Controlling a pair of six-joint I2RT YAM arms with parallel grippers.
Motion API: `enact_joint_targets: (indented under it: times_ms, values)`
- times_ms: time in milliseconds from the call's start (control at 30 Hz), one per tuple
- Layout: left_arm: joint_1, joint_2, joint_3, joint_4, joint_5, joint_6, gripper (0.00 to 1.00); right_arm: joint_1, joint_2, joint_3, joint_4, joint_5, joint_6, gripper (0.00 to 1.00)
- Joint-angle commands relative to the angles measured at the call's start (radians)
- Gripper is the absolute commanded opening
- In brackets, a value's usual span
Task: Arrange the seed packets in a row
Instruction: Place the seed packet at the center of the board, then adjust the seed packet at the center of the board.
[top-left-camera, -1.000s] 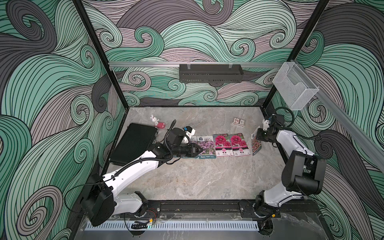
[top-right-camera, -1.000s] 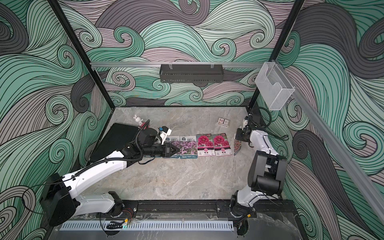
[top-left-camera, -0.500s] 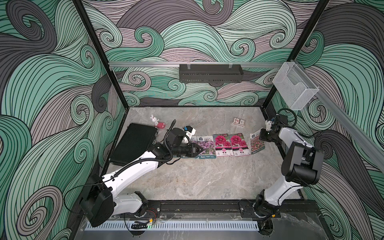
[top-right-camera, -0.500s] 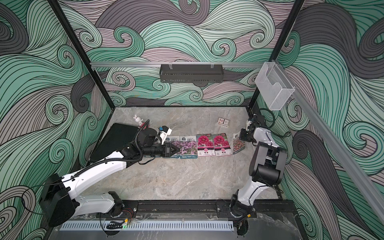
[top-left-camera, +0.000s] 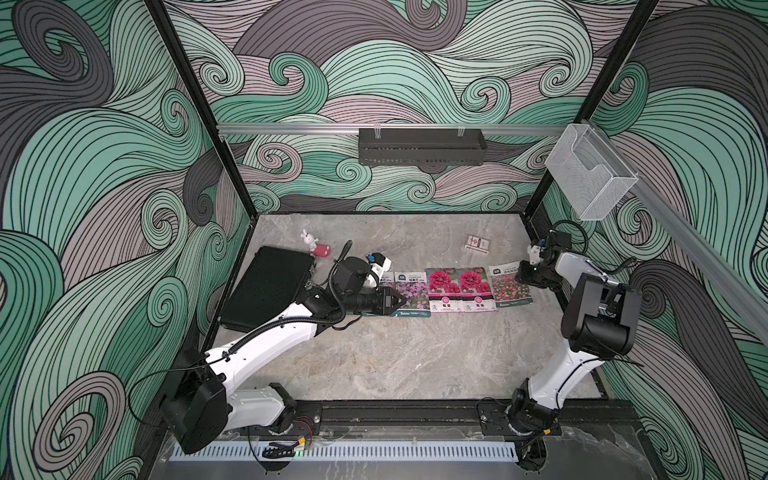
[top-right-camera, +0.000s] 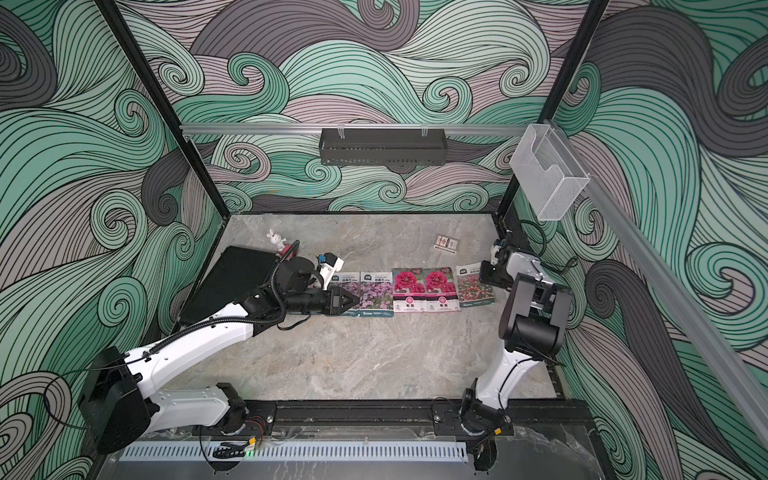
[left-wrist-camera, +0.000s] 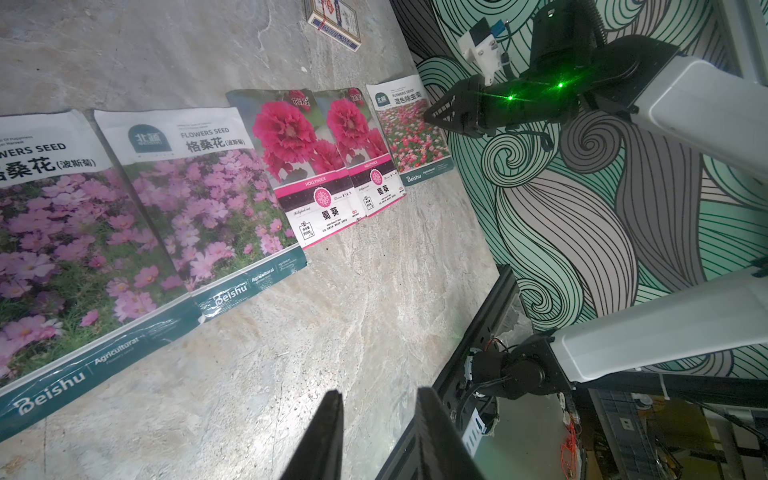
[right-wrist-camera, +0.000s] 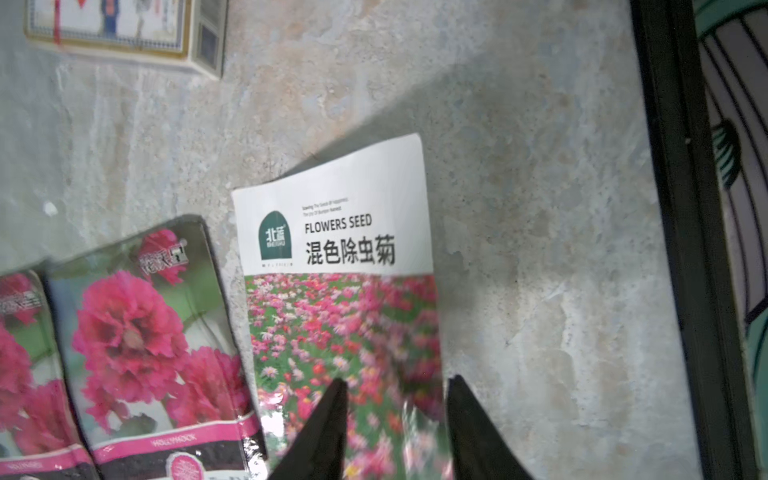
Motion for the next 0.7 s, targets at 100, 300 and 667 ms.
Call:
enact_joint_targets:
  times_ms: [100,300,667]
  values:
    - [-0.002,0.007,0.002,0.03,0.001,0.018,0.31,0.013,-0.094,0.105,-0.006,0.107,0.046,0.99]
    - [-0.002,0.035,0.01,0.024,-0.005,0.019,0.31,0.091,-0.203,0.174,-0.082,0.137,0.192,0.99]
    - [-0.001,0.225,0.141,-0.054,-0.059,0.052,0.35,0.203,-0.313,0.012,-0.14,-0.156,0.406,0.99]
